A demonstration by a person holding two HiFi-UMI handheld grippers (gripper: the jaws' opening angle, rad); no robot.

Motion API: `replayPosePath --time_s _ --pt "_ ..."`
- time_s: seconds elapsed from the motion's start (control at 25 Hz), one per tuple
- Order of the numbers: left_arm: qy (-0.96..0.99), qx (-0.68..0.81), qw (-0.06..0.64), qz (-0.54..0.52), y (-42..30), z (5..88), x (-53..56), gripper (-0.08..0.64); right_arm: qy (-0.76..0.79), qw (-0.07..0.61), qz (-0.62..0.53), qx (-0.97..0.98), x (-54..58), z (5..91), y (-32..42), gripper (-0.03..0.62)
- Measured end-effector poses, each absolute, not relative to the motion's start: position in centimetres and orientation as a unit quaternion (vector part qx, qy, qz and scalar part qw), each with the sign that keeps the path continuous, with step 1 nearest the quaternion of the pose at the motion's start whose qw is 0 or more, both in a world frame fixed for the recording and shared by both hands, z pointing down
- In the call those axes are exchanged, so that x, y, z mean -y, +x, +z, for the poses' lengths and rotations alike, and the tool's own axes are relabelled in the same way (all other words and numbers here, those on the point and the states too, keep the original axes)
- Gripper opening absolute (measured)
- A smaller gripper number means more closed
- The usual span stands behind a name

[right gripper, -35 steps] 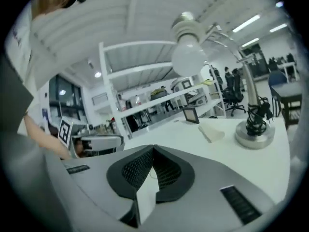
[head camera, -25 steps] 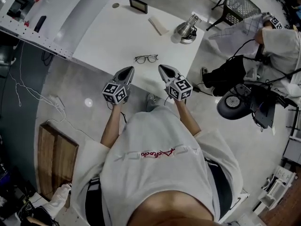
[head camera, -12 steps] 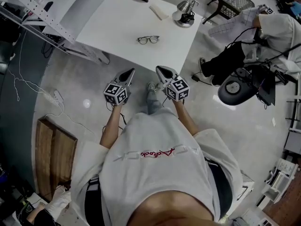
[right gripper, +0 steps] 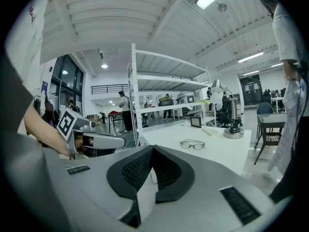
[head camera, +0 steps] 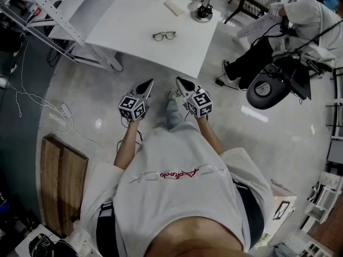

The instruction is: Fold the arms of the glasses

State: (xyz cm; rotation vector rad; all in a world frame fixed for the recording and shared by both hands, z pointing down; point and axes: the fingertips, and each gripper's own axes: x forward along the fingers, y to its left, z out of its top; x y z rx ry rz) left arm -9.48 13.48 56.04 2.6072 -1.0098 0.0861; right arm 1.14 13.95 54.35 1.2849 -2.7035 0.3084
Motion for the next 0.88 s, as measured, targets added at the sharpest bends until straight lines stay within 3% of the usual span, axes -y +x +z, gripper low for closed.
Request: replayPosePath --time_s 0.88 --pt "0.925 0.348 0.148 0.037 -7.0 54.8 -17.6 0.029 0.431 0.056 0.085 0.897 -17.8 53.3 2.5 0.015"
